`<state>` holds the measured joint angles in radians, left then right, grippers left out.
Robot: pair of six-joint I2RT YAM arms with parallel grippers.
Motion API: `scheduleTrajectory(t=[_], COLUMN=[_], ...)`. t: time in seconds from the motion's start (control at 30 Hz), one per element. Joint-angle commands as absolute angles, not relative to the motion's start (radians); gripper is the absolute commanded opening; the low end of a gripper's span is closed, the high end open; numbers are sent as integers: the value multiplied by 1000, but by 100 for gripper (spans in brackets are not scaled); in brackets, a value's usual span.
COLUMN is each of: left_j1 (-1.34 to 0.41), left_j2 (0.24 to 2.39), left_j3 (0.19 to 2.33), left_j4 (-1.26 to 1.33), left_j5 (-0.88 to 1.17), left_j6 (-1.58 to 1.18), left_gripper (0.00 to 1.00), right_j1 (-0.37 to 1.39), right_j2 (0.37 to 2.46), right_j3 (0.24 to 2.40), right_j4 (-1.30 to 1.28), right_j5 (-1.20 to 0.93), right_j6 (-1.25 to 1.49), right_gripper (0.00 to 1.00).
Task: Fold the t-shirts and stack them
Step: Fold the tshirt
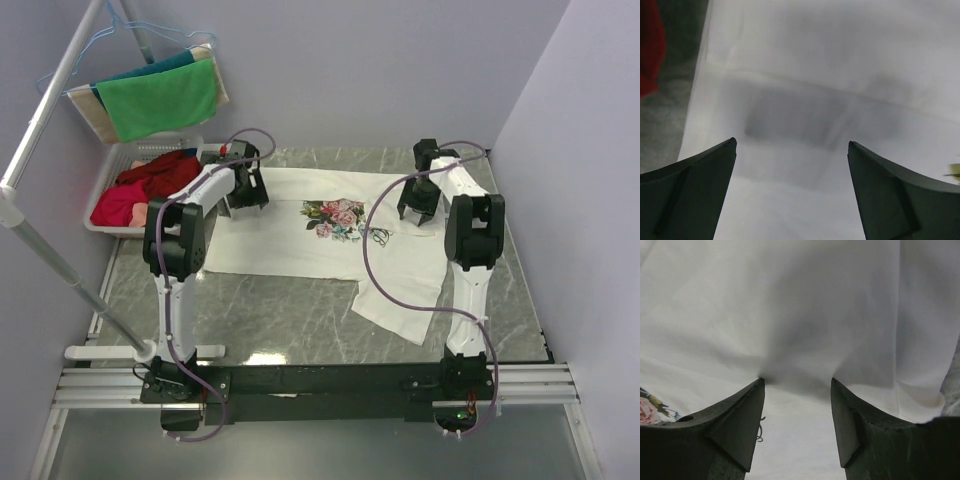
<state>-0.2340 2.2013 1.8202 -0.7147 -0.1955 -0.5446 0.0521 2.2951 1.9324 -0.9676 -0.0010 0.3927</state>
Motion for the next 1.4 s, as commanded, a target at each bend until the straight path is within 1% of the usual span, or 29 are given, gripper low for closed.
scheduleTrajectory(t=[0.0, 0.1, 0.27, 0.47, 0.63, 0.7, 0.8, 0.9, 0.93, 1.13, 1.2, 1.37], left_j1=[-229, -229, -229, -229, -229, -229, -229, -232, -235, -236, -236, -239], left_j2=[2122, 2102, 2051, 1974, 1919, 1885, 1849, 1803, 1786, 1692, 1692, 1742], left_j3=[1750, 1715, 1657, 1588, 1537, 1481, 1401, 1336, 1304, 1209, 1192, 1152], left_j4=[-747, -758, -776, -802, -837, -833, -831, -844, -853, -841, -818, -769], left_j5=[-259, -281, -288, -281, -267, -249, -201, -160, -155, -118, -95, -95], left_j6=[-572, -578, -578, -561, -552, -564, -591, -609, -614, -649, -666, -693], left_gripper=[98, 98, 98, 98, 98, 97, 92, 81, 76, 58, 54, 51], right_j1=[43, 40, -35, -87, -77, -71, -66, -60, -55, -34, -32, -23], right_j2=[2325, 2355, 2371, 2387, 2382, 2369, 2338, 2327, 2319, 2299, 2283, 2220], right_j3=[1953, 1974, 2008, 2046, 2065, 2066, 2082, 2124, 2147, 2217, 2192, 2089], right_j4=[-1014, -1057, -1107, -1114, -1097, -1086, -1078, -1081, -1077, -1091, -1089, -1063], right_j5=[50, 121, 175, 163, 109, 100, 101, 120, 120, 132, 129, 124], right_j6=[405, 405, 416, 405, 391, 391, 399, 410, 408, 420, 423, 428], right_gripper=[62, 62, 62, 61, 58, 58, 58, 58, 58, 58, 58, 58])
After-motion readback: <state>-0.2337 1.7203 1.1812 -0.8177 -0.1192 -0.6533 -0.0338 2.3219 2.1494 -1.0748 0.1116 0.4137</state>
